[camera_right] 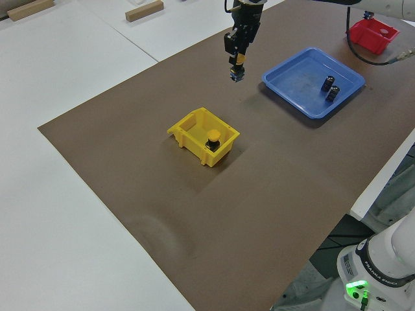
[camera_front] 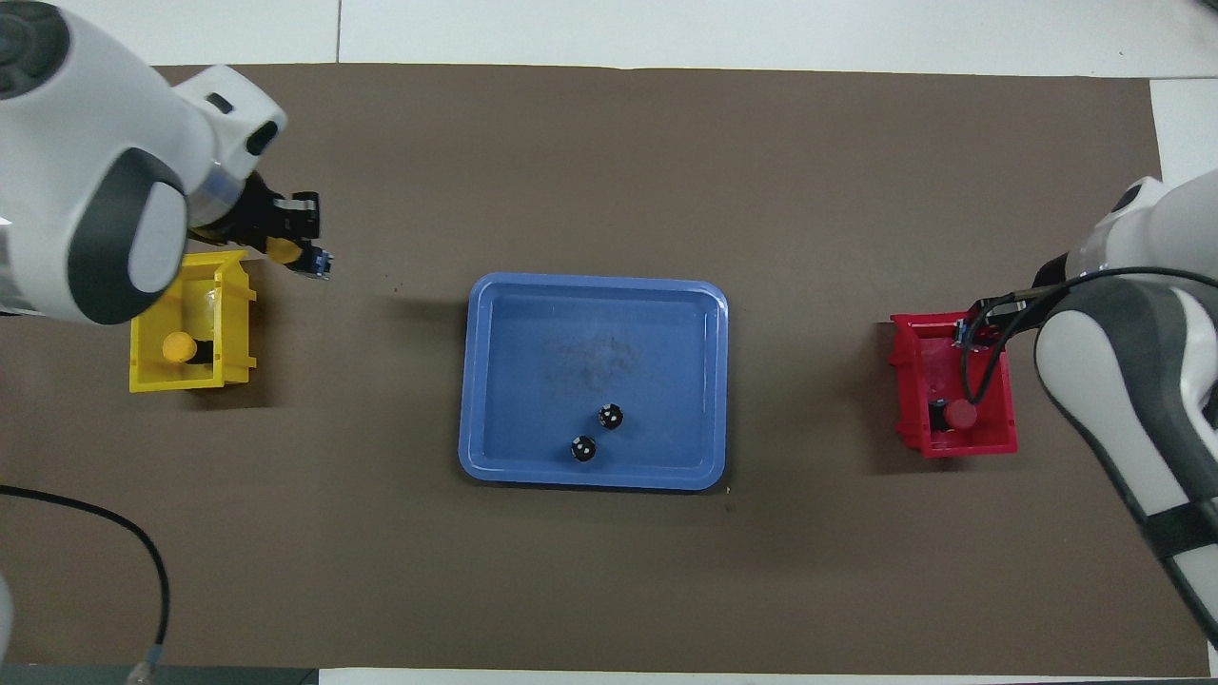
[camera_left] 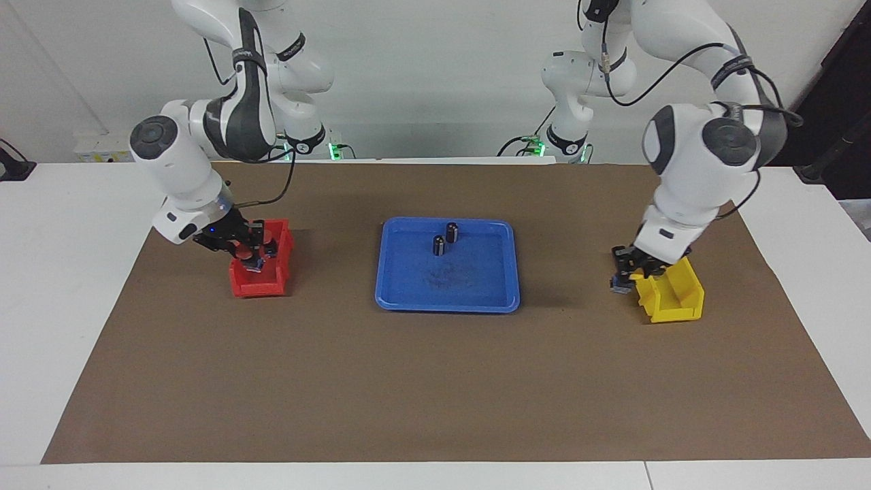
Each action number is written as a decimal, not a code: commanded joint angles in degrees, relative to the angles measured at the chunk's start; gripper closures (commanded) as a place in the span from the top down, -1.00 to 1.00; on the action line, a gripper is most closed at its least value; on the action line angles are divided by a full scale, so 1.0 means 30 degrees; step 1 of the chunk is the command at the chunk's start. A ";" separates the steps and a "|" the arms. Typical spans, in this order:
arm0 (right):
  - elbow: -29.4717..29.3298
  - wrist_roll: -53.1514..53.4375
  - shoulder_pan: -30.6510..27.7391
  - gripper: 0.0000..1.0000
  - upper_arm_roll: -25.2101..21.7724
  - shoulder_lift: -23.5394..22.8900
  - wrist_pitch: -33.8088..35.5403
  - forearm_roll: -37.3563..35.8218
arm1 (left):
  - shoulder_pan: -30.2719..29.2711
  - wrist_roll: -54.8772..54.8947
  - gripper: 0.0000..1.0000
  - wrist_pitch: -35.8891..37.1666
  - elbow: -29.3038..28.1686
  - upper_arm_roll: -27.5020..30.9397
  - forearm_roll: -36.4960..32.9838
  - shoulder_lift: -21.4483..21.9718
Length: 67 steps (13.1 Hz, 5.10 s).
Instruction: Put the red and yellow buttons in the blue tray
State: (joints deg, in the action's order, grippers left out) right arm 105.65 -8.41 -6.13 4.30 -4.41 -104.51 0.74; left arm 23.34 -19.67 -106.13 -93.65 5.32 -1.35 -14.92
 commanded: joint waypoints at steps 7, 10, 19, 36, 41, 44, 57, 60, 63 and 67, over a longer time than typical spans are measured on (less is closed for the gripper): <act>-0.6565 0.5146 0.3067 -0.47 0.0179 -0.3187 0.3345 0.0453 | 0.4085 -0.4841 -0.97 -0.3676 -0.4437 0.0277 0.0831 0.1750; -0.6273 0.5411 0.3215 -0.47 0.0179 -0.3187 0.2935 0.0690 | 0.3763 -0.4549 -0.97 -0.3676 -0.4380 0.0335 0.0831 0.1722; -0.3550 1.1145 0.7486 -0.48 0.0267 -0.3360 -0.3007 0.0983 | 0.3030 -0.3845 -0.97 -0.3588 -0.4408 0.0365 0.0831 0.1721; -0.2528 1.0706 0.6921 0.81 0.0032 -0.2522 -0.2119 0.0279 | 0.3728 -0.4078 -0.97 -0.3909 -0.4233 0.0278 0.0889 0.1634; 0.4377 0.2464 0.0970 0.80 0.0032 0.2491 -0.2832 0.1565 | 0.5987 -0.4342 -0.97 -0.6570 -0.4554 0.0248 0.2704 0.0758; 0.7638 0.0931 0.0227 0.63 0.0032 0.3783 -0.4976 0.1832 | 0.6485 -0.5100 -0.97 -0.7655 -0.4409 0.0277 0.2765 -0.0180; 1.1570 -0.1559 -0.0886 0.32 -0.0026 0.4402 -0.8700 0.1803 | 0.5525 -0.3825 1.00 0.1555 -0.0690 0.1502 0.1628 0.1040; 1.1891 -0.1531 -0.0886 0.28 0.0003 0.4518 -0.8815 0.1803 | 0.3215 0.1409 1.00 0.3469 -0.0687 0.2879 0.0802 0.3030; 1.2214 -0.1648 -0.0973 0.27 -0.0026 0.4606 -0.8816 0.1803 | -0.0503 0.6980 1.00 0.4613 -0.0629 0.3353 0.0802 0.4910; 1.2566 -0.1707 -0.0974 0.02 -0.0026 0.4811 -0.8670 0.1803 | -0.3589 1.1326 1.00 0.5435 -0.0102 0.3353 0.0802 0.5471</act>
State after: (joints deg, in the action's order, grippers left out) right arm 141.22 -10.99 -7.88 3.74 7.94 -129.65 4.84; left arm 13.90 11.34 -91.37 -94.64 16.22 1.67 1.65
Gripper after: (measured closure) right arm 0.396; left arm 0.000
